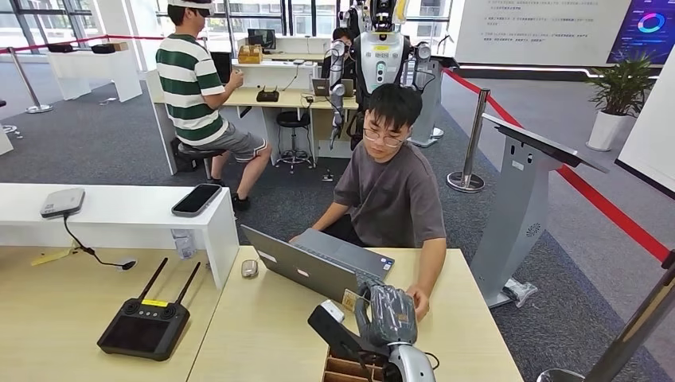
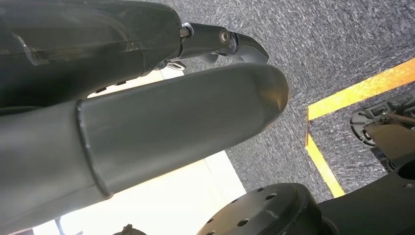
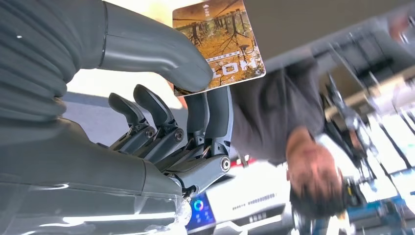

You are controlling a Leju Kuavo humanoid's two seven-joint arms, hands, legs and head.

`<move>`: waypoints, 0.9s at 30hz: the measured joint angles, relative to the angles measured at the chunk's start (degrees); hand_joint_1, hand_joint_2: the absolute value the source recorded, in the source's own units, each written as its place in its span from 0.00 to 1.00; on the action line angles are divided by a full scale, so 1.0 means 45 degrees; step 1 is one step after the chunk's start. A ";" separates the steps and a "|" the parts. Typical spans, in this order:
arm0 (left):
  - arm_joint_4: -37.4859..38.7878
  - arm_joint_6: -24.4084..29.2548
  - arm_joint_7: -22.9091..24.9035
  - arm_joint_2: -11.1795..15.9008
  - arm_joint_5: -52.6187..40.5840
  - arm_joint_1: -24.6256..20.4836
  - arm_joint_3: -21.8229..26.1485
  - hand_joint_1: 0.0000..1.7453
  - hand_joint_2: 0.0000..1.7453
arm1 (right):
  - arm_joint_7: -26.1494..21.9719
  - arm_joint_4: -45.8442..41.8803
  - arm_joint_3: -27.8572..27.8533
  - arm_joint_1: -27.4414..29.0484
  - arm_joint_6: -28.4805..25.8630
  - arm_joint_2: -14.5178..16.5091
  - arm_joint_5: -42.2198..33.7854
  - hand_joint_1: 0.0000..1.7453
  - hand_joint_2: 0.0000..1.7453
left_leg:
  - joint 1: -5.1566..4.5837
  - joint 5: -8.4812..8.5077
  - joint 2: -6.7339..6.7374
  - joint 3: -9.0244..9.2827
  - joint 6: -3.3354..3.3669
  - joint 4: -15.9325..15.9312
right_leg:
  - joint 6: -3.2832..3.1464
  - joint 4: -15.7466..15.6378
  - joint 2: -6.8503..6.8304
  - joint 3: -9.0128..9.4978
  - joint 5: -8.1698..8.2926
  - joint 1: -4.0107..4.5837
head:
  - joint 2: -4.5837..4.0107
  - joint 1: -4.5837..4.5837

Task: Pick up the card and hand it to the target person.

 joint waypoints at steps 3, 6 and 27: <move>0.0000 -0.0009 -0.0052 -0.0003 -0.0023 0.0014 0.0001 0.00 0.00 | -0.0232 -0.0554 -0.0328 -0.0035 -0.0509 -0.0225 0.0196 0.86 1.00 | 0.0000 0.0000 -0.0002 0.0000 0.0000 0.0000 | 0.0000 0.0000 -0.0001 0.0001 0.0000 0.0000 | 0.0000 0.0001; 0.0000 -0.0047 -0.0083 -0.0007 -0.0062 0.0015 0.0002 0.00 0.00 | -0.0515 -0.0676 -0.0630 -0.0141 -0.1089 -0.0335 0.0479 0.86 1.00 | 0.0000 0.0000 0.0002 0.0002 0.0000 0.0000 | 0.0000 0.0000 -0.0001 0.0002 0.0000 0.0001 | 0.0000 -0.0002; 0.0000 -0.0222 -0.0111 -0.0236 -0.0414 -0.0226 -0.0044 0.00 0.00 | -0.0974 0.2445 -0.1059 -0.1267 -0.2491 -0.0190 0.2133 0.86 1.00 | 0.0001 0.0001 -0.0009 -0.0006 0.0000 -0.0001 | 0.0001 0.0000 -0.0004 0.0004 0.0001 0.0001 | 0.0000 -0.0002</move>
